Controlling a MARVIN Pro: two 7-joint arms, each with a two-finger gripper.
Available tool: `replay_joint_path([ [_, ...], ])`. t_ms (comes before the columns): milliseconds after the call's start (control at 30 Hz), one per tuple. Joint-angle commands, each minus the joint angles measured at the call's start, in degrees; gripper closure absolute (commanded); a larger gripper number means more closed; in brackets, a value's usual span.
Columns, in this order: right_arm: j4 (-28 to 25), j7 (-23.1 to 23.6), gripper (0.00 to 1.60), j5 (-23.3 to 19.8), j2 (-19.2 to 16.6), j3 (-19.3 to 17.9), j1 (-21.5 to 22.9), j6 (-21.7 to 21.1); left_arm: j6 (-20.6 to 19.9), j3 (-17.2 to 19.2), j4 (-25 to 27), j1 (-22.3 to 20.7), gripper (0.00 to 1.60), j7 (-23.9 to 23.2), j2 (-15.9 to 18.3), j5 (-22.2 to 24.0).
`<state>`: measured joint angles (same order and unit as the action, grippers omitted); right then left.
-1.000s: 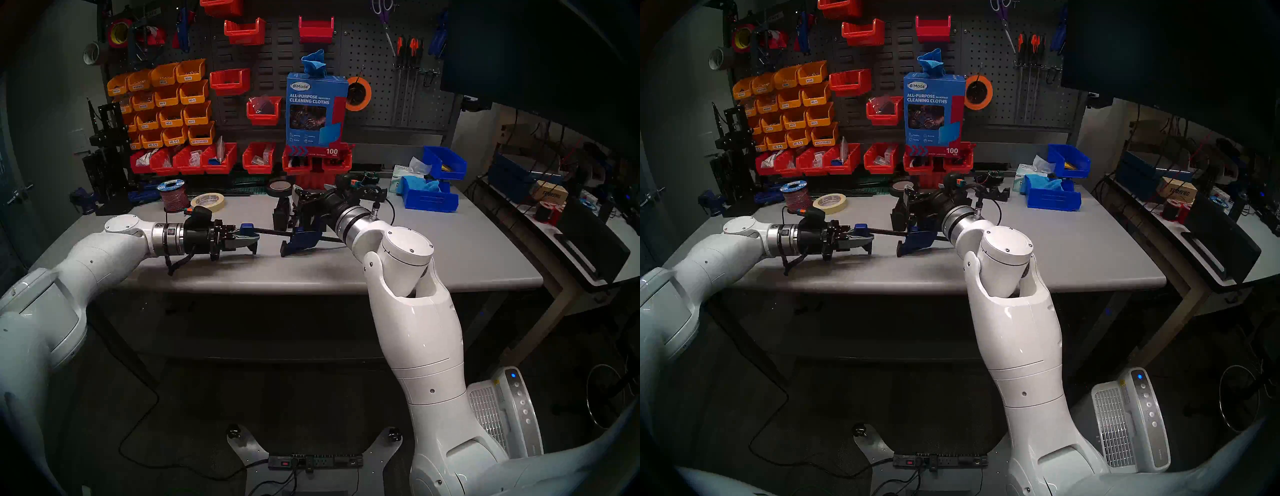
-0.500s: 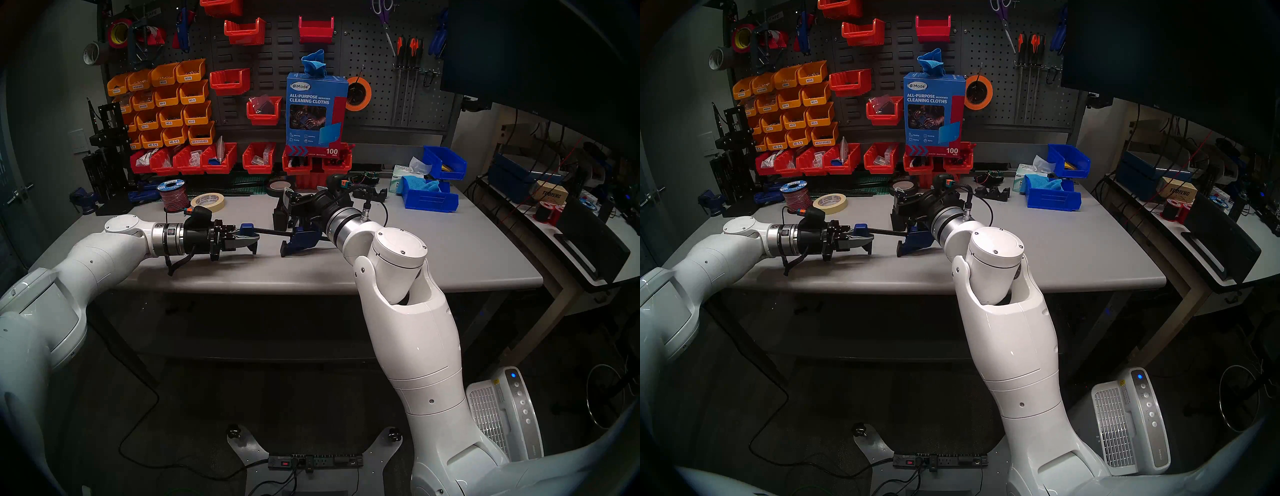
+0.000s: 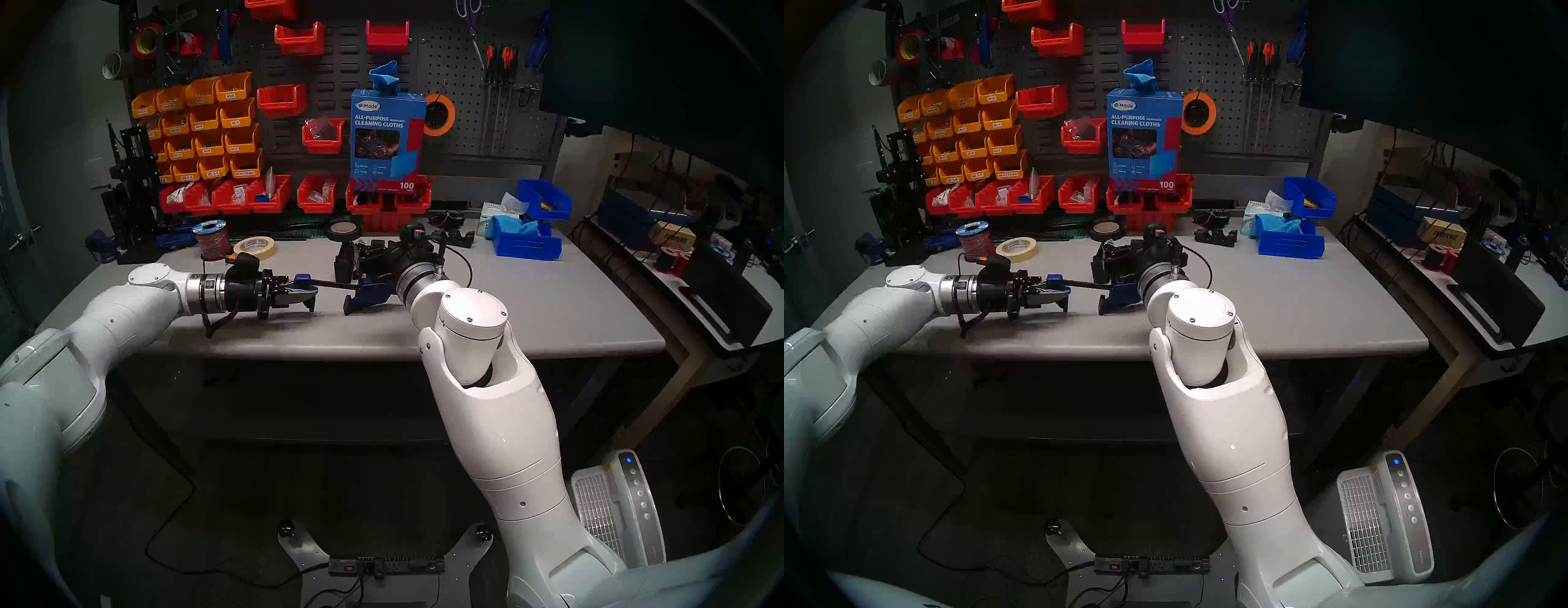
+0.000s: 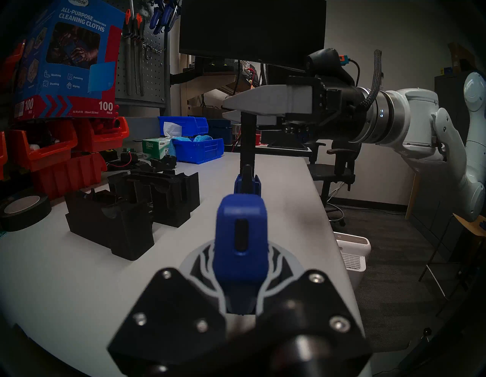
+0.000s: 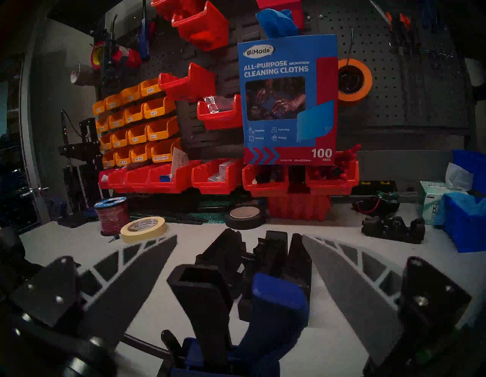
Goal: Clamp the two 3D printed pieces together with the clamp
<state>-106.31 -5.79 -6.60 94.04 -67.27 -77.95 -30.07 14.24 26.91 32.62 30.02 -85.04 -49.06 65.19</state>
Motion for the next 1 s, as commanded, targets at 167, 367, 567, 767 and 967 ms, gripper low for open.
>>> replay_joint_path([
  [167, -1.82, -4.74, 0.00, -2.90, -0.04, 3.15, 0.83, -0.84, 0.05, 0.66, 0.30, -2.48, 1.60, 0.04, 0.00, 1.61],
  [367, -1.47, -8.78, 0.00, -3.06, -0.11, 4.34, 0.99, -1.33, 0.05, 0.59, 0.30, -2.50, 1.60, 0.04, 0.01, 1.67],
  [567, -0.93, -12.15, 0.00, -3.65, -0.18, 5.51, 1.08, -2.44, 0.06, 0.49, 0.30, -2.53, 1.60, 0.04, 0.02, 1.77],
  [767, -0.53, -14.39, 0.00, -4.74, -0.16, 6.03, 1.04, -3.32, 0.06, 0.38, 0.30, -2.56, 1.60, 0.04, 0.03, 1.88],
  [967, -0.36, -15.57, 0.00, -5.86, -0.16, 6.15, 1.05, -3.80, 0.08, 0.25, 0.30, -2.60, 1.60, 0.04, 0.05, 1.98],
])
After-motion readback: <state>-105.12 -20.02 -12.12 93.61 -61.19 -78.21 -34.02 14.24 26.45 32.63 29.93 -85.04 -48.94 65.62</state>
